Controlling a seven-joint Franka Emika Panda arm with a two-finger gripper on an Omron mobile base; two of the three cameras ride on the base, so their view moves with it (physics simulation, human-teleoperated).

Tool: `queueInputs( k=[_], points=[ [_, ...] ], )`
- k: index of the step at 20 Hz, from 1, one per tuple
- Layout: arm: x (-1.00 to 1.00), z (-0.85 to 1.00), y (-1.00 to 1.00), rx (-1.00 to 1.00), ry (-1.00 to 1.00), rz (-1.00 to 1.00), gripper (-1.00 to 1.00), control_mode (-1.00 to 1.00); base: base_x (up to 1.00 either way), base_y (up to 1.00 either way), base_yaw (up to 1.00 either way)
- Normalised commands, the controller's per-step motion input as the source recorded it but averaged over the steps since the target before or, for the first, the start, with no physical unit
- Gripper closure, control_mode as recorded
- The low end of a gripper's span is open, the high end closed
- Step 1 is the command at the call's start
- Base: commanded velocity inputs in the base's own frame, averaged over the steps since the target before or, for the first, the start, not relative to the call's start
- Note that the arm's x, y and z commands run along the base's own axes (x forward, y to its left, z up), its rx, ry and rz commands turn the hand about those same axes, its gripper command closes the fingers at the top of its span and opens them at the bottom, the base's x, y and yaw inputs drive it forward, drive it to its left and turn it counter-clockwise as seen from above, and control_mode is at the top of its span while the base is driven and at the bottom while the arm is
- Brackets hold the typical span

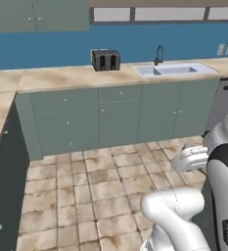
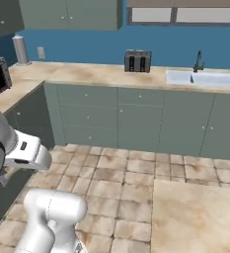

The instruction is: Gather the carrot and onion from the fridge and place them on a tray on the dining counter. Then gather the chicken drumstick and fish from the fridge and place them on the other tray.

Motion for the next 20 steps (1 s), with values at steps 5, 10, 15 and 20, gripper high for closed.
queueInputs(
  k=[5,10,15,20],
  points=[
    [0.0,0.0,0.0,0.0,0.0,0.0,1.0,1.0,1.0,0.49,-0.37],
    [0.0,0.0,0.0,0.0,0.0,0.0,1.0,1.0,0.97,0.51,-0.43],
    [0.0,0.0,0.0,0.0,0.0,0.0,1.0,1.0,0.76,0.37,-0.49],
    [0.0,0.0,0.0,0.0,0.0,0.0,1.0,1.0,0.52,0.22,-0.55]
  ],
)
